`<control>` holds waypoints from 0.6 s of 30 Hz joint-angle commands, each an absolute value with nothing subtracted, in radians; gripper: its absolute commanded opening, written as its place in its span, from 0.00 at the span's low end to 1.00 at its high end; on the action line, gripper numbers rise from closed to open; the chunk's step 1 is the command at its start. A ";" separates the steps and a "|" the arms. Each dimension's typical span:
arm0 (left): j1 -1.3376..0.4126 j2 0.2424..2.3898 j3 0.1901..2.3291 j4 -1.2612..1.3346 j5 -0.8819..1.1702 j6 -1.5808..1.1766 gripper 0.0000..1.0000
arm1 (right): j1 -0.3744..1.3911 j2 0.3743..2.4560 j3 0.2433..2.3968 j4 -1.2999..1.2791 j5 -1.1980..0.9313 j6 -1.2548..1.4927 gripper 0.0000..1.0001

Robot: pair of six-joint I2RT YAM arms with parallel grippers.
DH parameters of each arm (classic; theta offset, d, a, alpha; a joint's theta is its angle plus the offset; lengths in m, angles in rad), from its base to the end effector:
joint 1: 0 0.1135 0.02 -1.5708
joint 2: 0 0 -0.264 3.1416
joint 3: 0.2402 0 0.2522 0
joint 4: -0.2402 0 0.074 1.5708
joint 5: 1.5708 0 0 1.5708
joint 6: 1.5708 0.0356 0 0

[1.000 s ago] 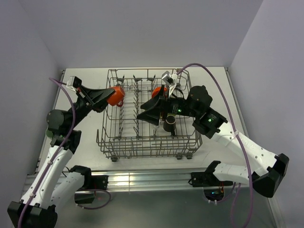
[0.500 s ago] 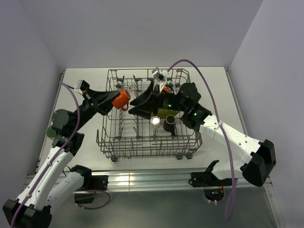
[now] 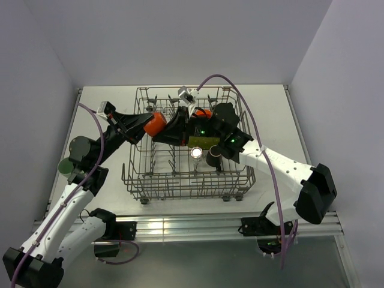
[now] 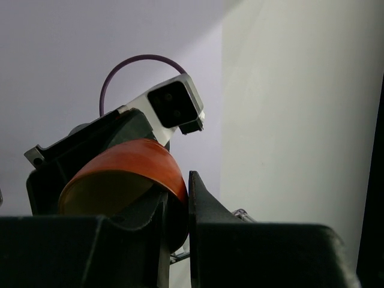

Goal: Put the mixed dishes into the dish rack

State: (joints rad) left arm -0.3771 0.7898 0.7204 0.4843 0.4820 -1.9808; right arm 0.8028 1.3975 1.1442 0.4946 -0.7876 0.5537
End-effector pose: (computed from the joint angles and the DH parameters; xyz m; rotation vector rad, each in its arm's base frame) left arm 0.1606 -0.0814 0.3864 -0.6808 1.4405 -2.2525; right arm 0.2062 0.2498 0.3939 -0.9295 1.3243 1.6069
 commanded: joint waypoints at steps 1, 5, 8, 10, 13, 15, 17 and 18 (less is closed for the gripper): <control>-0.388 0.784 0.762 0.535 0.486 -2.003 0.00 | 0.815 1.397 1.200 0.563 -0.787 0.551 0.00; -0.388 0.790 0.752 0.540 0.512 -2.006 0.00 | 0.815 1.373 1.183 0.564 -0.778 0.537 0.00; -0.388 0.790 0.739 0.558 0.518 -2.016 0.00 | 0.815 1.359 1.177 0.557 -0.790 0.515 0.00; -0.388 0.793 0.742 0.558 0.535 -2.014 0.00 | 0.813 1.358 1.175 0.560 -0.801 0.512 0.00; -0.388 0.807 0.758 0.574 0.558 -2.017 0.00 | 0.815 1.347 1.170 0.565 -0.830 0.499 0.12; -0.388 0.810 0.768 0.566 0.574 -2.010 0.00 | 0.807 1.364 1.189 0.557 -0.893 0.499 0.26; -0.388 0.813 0.794 0.531 0.601 -1.985 0.00 | 0.801 1.379 1.210 0.558 -0.929 0.505 0.30; -0.388 0.813 0.801 0.516 0.607 -1.976 0.00 | 0.796 1.384 1.219 0.557 -0.955 0.503 0.31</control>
